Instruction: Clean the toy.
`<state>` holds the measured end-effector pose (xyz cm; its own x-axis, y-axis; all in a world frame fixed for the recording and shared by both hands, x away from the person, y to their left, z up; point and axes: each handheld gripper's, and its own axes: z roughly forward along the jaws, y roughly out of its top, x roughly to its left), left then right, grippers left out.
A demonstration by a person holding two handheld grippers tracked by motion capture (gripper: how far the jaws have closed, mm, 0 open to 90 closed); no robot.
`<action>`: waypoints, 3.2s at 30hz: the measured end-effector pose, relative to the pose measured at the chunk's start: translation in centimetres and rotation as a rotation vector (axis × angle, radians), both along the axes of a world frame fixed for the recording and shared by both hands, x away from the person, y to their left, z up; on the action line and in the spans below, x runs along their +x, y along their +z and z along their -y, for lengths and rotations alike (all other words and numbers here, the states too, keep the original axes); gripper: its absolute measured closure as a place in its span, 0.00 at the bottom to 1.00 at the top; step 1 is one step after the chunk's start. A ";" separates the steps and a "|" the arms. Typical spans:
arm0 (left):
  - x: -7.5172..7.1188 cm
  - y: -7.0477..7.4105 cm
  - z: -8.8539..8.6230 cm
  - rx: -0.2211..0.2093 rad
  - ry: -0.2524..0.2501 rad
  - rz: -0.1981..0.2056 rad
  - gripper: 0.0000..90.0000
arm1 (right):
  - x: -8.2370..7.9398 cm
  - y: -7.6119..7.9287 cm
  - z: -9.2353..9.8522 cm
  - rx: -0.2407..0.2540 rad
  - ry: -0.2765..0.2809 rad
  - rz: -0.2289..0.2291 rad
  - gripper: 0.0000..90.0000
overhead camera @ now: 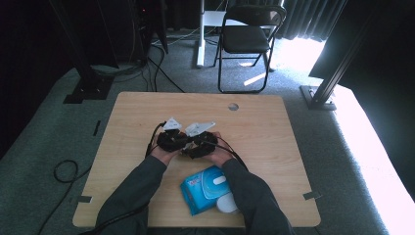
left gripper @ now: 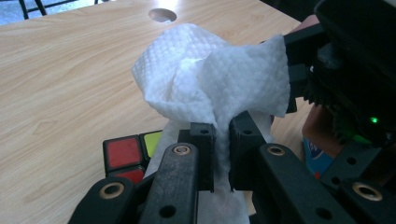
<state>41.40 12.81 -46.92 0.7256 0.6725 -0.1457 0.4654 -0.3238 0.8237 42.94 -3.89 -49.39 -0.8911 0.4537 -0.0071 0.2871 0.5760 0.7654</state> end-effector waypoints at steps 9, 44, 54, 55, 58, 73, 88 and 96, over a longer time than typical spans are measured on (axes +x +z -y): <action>0.7 0.0 -1.0 -0.010 0.070 0.000 0.92 | 0.0 0.0 0.0 -0.001 0.006 0.006 0.38; -2.1 -0.3 -1.2 0.010 0.006 0.029 0.92 | 0.0 -0.1 -0.1 -0.007 0.000 0.006 0.38; -1.8 -0.2 -1.9 0.009 0.026 0.034 0.92 | 0.0 0.0 0.0 -0.001 -0.003 0.004 0.38; -1.7 -0.2 -2.1 0.016 0.032 0.036 0.92 | 0.0 0.0 0.0 -0.003 -0.001 0.005 0.38; -1.3 -0.2 -2.8 0.022 0.058 0.037 0.92 | 0.0 -0.1 -0.1 -0.008 0.000 0.007 0.38; 0.0 -0.9 -5.7 0.048 0.154 0.003 0.92 | 0.0 0.0 0.0 0.000 0.001 0.010 0.38; 0.3 -2.8 -6.0 0.067 0.128 -0.052 0.92 | -0.1 0.1 0.2 0.016 0.001 0.018 0.38; 0.0 -4.1 -5.9 0.098 0.104 -0.078 0.92 | -0.1 0.1 0.2 0.020 -0.003 0.016 0.38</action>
<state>41.39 18.70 -51.05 0.6408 0.7569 -0.1285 0.5615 -0.3480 0.7508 42.83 -4.09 -49.32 -0.8895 0.4567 -0.0125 0.2762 0.5593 0.7816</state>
